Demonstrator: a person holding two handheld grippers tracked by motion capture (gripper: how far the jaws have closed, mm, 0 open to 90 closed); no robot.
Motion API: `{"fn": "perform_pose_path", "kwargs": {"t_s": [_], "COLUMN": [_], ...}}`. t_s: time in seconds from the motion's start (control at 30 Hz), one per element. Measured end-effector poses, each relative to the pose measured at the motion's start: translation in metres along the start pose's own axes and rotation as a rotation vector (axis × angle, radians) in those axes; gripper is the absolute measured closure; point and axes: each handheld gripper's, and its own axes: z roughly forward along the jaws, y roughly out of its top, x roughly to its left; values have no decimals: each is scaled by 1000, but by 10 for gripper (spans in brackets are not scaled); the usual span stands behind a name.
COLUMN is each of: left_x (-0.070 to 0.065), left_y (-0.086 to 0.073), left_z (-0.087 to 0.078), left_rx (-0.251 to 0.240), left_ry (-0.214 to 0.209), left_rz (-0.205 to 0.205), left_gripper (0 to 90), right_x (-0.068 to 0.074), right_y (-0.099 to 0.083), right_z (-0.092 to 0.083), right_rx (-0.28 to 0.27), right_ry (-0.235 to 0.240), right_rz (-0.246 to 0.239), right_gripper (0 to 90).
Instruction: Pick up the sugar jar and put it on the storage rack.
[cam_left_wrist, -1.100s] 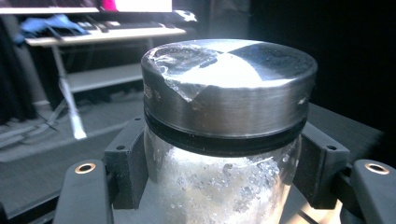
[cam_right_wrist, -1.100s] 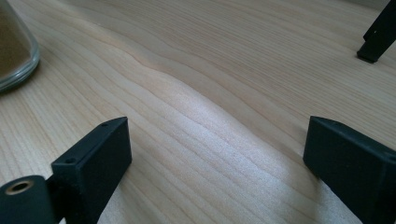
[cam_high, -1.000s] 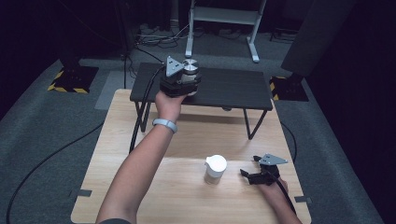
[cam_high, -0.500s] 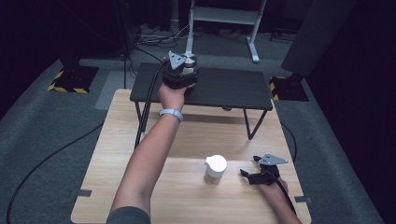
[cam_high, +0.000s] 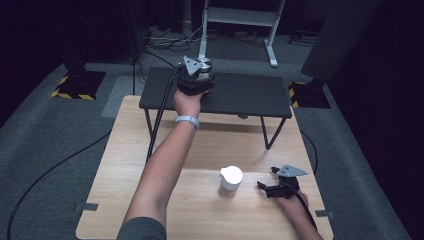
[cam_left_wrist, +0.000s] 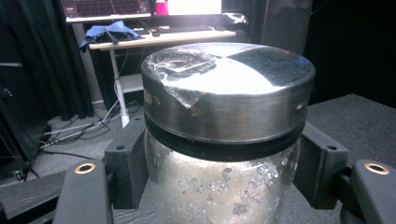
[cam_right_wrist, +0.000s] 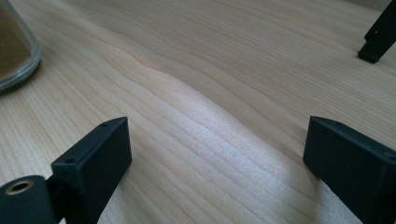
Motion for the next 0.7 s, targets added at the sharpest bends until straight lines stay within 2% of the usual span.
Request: {"fn": "perform_pose_path", "kwargs": {"t_s": [0.07, 0.17, 0.2, 0.23, 0.27, 0.37, 0.43, 0.57, 0.7], "left_x": [-3, -7, -8, -10, -11, -10, -9, -5, -3], "left_y": [2, 2, 0, 0, 1, 5, 8, 6, 2], "left_z": [2, 2, 2, 1, 0, -6, -12, -32, -55], "left_rx": [21, 20, 3, -9, -12, -4, 6, -26, -55], "left_ry": [9, 28, 30, 37, 35, 18, 10, 10, 29], "left_rz": [-6, 1, 8, 6, 2, -5, -4, -9, 22], "left_gripper": [308, 306, 290, 237, 193, 140, 107, 92, 91], "right_x": [0, 0, 0, 0, 0, 0, 0, 0, 0], "right_y": [0, 0, 0, 0, 0, 0, 0, 0, 0], "right_z": [0, 0, 0, 0, 0, 0, 0, 0, 0], "right_rx": [0, 1, 1, 1, 1, 0, 0, 0, 0], "right_ry": [0, 0, 0, -1, -1, -1, -1, -1, -1], "right_rz": [0, 0, 0, -1, -1, -1, -1, 0, 0], "right_gripper": [73, 72, 72, 72, 73, 72, 72, 72, 72]}}
